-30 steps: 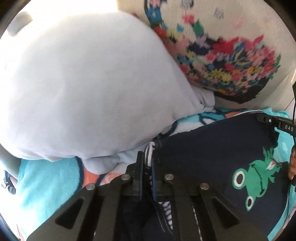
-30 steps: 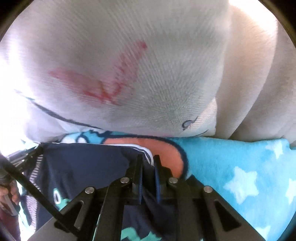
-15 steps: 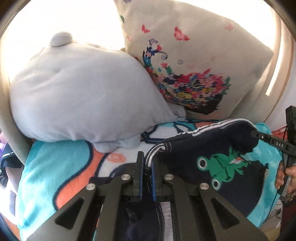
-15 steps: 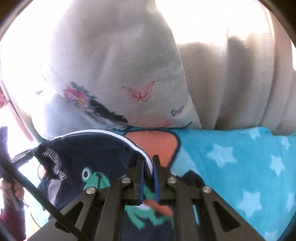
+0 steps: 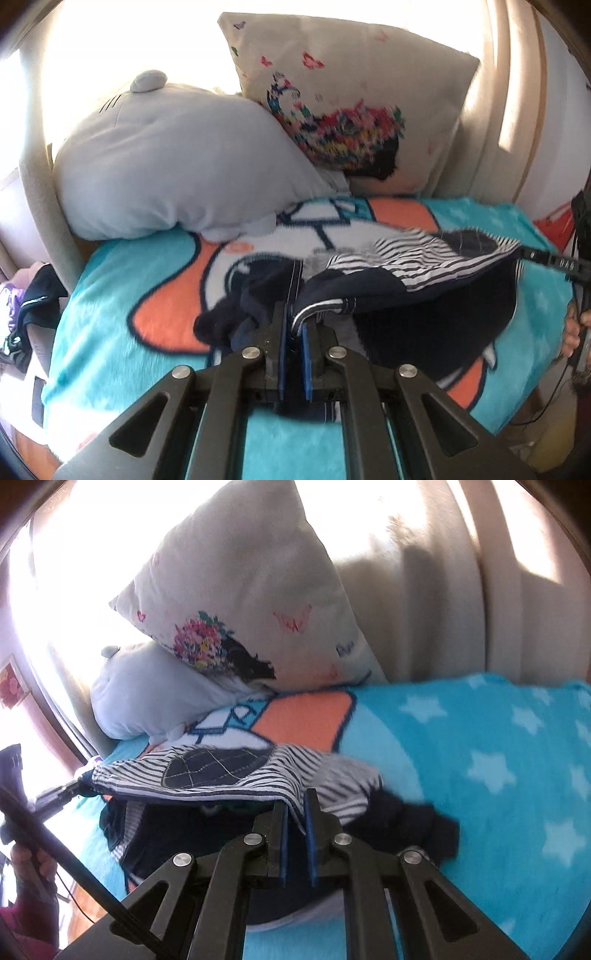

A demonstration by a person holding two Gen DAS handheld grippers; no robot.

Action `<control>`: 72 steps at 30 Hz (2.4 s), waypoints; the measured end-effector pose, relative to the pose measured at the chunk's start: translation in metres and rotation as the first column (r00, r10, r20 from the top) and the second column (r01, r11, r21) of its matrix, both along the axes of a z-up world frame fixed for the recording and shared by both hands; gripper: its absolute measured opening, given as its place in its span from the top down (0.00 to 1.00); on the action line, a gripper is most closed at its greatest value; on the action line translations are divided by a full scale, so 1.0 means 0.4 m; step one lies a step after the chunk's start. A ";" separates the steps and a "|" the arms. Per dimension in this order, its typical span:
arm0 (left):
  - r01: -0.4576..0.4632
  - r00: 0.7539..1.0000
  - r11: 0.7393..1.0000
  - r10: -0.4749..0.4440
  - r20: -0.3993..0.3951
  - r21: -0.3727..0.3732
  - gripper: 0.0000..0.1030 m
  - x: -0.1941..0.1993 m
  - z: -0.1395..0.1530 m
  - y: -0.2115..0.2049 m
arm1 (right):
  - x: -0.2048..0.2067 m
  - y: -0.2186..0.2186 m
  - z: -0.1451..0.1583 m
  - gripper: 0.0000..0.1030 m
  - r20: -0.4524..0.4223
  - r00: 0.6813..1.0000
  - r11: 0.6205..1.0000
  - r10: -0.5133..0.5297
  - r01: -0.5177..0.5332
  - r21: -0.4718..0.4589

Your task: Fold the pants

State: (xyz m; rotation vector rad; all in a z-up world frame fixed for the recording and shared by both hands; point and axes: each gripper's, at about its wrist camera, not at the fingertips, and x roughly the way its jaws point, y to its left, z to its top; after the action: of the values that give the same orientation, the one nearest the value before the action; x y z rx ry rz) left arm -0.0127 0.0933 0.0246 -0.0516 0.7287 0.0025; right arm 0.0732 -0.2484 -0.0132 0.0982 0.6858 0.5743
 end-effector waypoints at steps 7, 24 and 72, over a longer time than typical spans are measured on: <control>0.042 0.997 0.998 -0.039 -0.063 0.040 0.92 -0.049 -0.082 -0.027 | -0.067 -0.043 -0.071 0.91 -0.046 0.998 0.998 -0.046 0.048 0.037; 0.043 0.993 0.999 -0.039 -0.116 0.033 0.88 -0.134 -0.098 0.012 | -0.161 -0.119 -0.073 0.49 0.005 0.985 0.985 -0.172 0.171 0.009; 0.184 0.961 0.970 -0.143 -0.238 0.160 0.97 0.315 -0.142 -0.248 | 0.123 0.049 -0.077 0.85 -0.026 0.999 0.939 -0.033 0.022 -0.344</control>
State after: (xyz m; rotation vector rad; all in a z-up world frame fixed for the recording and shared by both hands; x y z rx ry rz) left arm 0.1134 -0.0057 -0.0321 0.1859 0.9557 -0.0851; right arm 0.1222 -0.2288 -0.0438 -0.2104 0.8055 0.4190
